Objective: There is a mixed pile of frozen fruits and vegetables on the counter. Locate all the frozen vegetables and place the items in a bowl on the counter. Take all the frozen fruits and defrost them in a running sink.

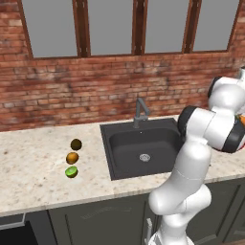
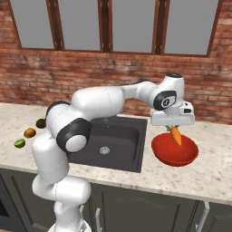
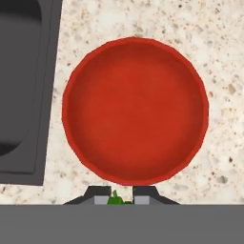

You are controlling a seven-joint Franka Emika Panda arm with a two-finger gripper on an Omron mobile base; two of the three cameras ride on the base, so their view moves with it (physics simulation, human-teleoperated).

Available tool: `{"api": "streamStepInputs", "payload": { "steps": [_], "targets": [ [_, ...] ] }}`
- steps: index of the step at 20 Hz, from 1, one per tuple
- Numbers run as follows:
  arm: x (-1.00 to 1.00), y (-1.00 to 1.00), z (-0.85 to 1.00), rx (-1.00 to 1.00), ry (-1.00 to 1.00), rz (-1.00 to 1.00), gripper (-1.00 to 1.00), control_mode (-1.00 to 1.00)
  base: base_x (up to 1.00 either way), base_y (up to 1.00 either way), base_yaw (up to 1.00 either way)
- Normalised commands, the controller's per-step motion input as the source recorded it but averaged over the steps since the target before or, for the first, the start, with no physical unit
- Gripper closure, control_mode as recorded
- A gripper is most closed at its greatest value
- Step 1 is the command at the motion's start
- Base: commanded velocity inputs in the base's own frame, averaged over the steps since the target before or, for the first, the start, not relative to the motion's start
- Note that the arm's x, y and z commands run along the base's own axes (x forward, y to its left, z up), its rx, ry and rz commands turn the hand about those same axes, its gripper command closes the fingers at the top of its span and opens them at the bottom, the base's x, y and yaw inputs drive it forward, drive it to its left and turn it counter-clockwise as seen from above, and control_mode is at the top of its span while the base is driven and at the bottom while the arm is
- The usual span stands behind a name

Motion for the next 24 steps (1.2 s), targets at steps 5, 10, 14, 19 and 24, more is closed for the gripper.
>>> {"api": "streamStepInputs", "payload": {
  "steps": [5,10,14,19,24],
  "targets": [
    [-0.09,-0.09,-0.17,-0.04,-0.06,-0.03,1.0,-1.0,0.0,0.0,0.0],
    [-0.01,0.0,-0.57,0.09,-0.01,-0.04,1.0,-1.0,0.0,0.0,0.0],
    [0.09,0.0,-0.61,0.02,0.0,-0.02,1.0,-1.0,0.0,0.0,0.0],
    [0.1,0.0,-0.29,0.0,-0.05,0.0,1.0,-1.0,0.0,0.0,0.0],
    [0.01,0.0,-0.1,0.01,-0.04,0.0,1.0,-1.0,0.0,0.0,0.0]
  ]
}}
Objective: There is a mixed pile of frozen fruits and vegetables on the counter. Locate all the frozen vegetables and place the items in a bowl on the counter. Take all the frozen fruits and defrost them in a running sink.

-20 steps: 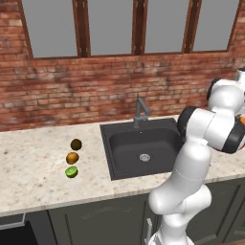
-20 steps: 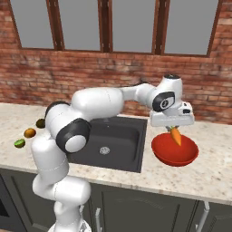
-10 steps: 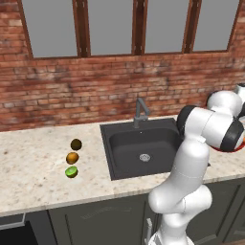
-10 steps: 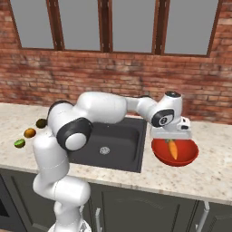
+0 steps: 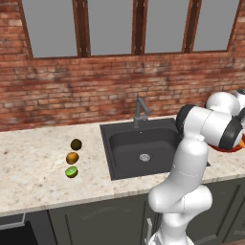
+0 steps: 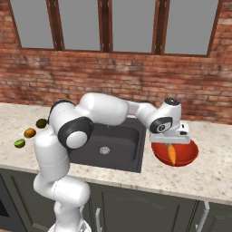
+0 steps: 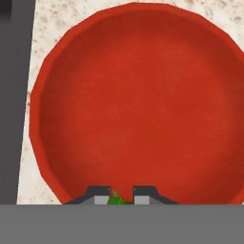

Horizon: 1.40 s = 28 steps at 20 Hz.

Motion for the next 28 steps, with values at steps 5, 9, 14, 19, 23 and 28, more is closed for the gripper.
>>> {"api": "streamStepInputs", "payload": {
  "steps": [5,9,14,19,23,28],
  "targets": [
    [0.22,0.0,-0.01,0.01,0.01,0.0,1.0,-1.0,0.0,0.0,0.0],
    [0.44,-0.01,0.05,0.0,0.05,0.01,1.0,-1.0,0.0,0.0,0.0],
    [0.05,-0.02,0.0,0.0,-0.06,0.04,1.0,-1.0,0.0,0.0,0.0],
    [0.0,-0.11,-0.02,0.0,-0.25,0.03,1.0,-1.0,0.0,0.0,0.0],
    [0.0,0.0,0.0,0.0,-0.24,0.04,1.0,-1.0,0.0,0.0,0.0],
    [0.01,-0.01,0.0,0.0,-0.18,0.02,1.0,-1.0,0.0,0.0,0.0]
  ]
}}
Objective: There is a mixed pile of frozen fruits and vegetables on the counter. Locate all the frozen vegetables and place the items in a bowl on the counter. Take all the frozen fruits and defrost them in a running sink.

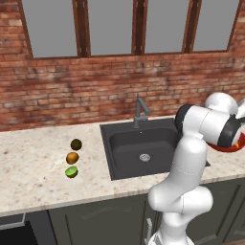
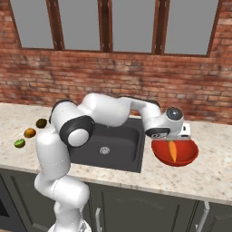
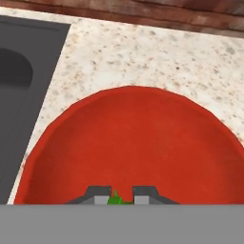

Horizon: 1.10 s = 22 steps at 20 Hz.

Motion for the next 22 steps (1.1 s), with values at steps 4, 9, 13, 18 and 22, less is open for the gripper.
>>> {"api": "streamStepInputs", "payload": {
  "steps": [4,9,13,18,22],
  "targets": [
    [0.19,0.0,0.0,0.0,-0.1,0.04,1.0,-1.0,0.0,0.0,0.0],
    [0.27,-0.02,0.0,0.0,-0.09,0.06,1.0,-1.0,0.0,0.0,0.0],
    [0.46,-0.19,0.0,0.0,-0.15,0.07,1.0,-1.0,0.0,0.0,0.0],
    [0.02,-0.08,0.0,0.0,-0.18,0.02,1.0,-1.0,0.0,0.0,0.0],
    [0.0,-0.11,0.0,0.0,-0.18,0.0,1.0,-1.0,0.0,0.0,0.0]
  ]
}}
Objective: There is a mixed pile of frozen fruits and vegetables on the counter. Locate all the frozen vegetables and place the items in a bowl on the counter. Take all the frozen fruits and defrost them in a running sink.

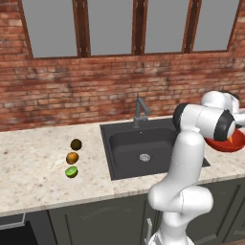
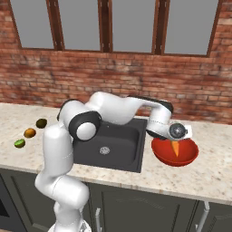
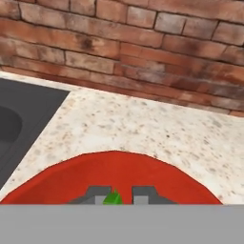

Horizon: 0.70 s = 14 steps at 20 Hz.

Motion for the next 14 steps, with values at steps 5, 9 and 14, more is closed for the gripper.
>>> {"api": "streamStepInputs", "payload": {
  "steps": [5,9,14],
  "targets": [
    [-0.02,-0.04,0.0,0.0,-0.17,0.0,-1.0,-1.0,0.0,0.0,0.0],
    [0.0,-0.03,0.0,0.0,0.01,0.0,-1.0,-1.0,0.0,0.0,0.0],
    [0.0,-0.05,0.54,-0.01,0.1,0.0,-1.0,-1.0,0.0,0.0,0.0]
  ]
}}
